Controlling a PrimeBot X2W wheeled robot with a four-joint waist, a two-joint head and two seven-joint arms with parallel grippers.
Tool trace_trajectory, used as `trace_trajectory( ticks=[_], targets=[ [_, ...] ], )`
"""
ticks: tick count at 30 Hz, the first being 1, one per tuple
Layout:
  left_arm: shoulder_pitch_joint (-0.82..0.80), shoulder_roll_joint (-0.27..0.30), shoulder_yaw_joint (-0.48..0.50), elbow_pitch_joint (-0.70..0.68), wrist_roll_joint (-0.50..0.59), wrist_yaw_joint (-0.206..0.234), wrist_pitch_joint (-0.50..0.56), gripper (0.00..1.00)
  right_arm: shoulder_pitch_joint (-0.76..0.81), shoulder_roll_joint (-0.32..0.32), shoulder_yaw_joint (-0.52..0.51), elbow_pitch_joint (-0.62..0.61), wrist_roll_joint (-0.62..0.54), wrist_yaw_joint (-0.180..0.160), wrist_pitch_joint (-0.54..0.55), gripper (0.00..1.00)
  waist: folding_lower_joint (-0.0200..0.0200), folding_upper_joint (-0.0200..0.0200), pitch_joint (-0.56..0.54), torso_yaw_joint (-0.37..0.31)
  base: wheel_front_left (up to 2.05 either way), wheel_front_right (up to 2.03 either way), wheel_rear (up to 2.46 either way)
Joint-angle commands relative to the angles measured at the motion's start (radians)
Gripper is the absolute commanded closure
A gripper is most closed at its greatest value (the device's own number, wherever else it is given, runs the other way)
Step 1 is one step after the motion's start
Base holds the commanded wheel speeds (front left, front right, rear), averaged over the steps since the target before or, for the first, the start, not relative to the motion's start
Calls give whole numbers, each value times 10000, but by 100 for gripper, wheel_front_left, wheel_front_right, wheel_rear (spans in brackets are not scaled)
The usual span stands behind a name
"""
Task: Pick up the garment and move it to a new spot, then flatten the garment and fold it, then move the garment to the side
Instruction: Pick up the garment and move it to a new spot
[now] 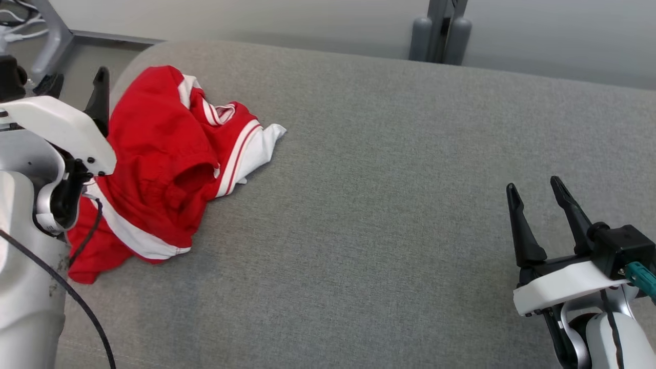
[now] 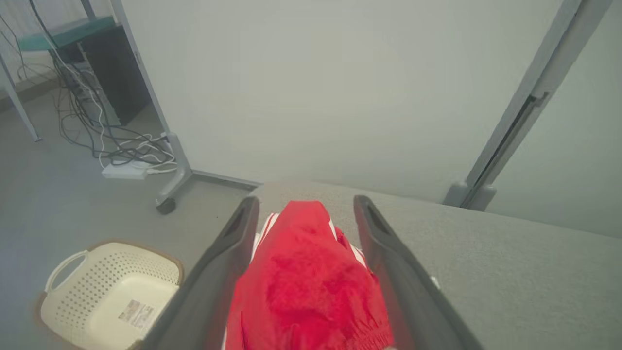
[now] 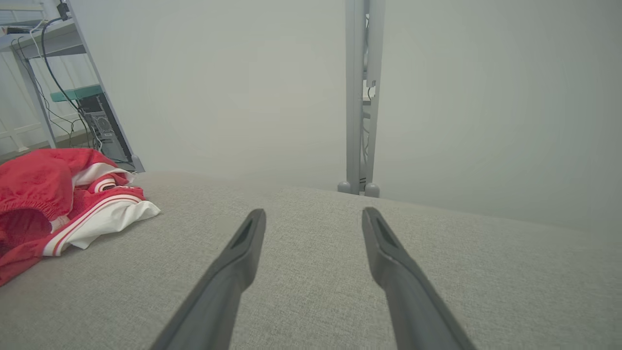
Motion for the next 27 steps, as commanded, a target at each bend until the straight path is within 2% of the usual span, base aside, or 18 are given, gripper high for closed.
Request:
trace_trajectory(
  ticks=[1, 2, 7, 14, 15, 16, 17, 20, 27],
  targets=[
    [-379, 108, 43, 842, -211, -139, 381, 0, -168, -53, -5, -67, -109, -1, 22, 0, 0, 0, 611, -470, 0, 0, 0],
    [-736, 207, 44, 1846, -306, -283, 712, 0, -285, -53, 22, -106, -128, -3, 36, 0, 0, 0, 846, -613, 0, 0, 0],
    [-1406, 446, 112, 3976, -545, -630, 962, 0, -567, -53, 112, -189, -225, -1, 73, 0, 0, 0, 1337, -946, 0, 0, 0],
    [-2186, 813, 69, 5839, -555, -1010, 768, 0, -892, -51, 124, -332, -331, -3, 114, 0, 0, 0, 1897, -1294, 0, 0, 0],
    [-2252, 834, 57, 6095, -548, -1003, 812, 11, -918, -51, 123, -338, -334, -3, 112, 0, 0, 0, 1937, -1327, 0, 0, 0],
    [-2340, 834, 31, 6261, -543, -1065, 765, 75, -918, -53, 96, -341, -340, -1, 100, 0, 0, 0, 1963, -1344, 0, 0, 0],
    [-2459, 871, 33, 6397, -538, -1067, 667, 100, -919, -51, 86, -345, -338, -3, 94, 0, 0, 0, 1989, -1357, 0, 0, 0],
    [-2637, 967, -9, 6687, -470, -1034, 520, 100, -924, -51, 39, -361, -345, -3, 66, 0, 0, 0, 2010, -1376, 0, 0, 0],
    [-3405, 1179, -207, 6795, 30, -628, -1152, 100, -887, -53, -157, -369, -282, -3, 12, 0, 0, 0, 1863, -1263, 0, 0, 0]
  ],
)
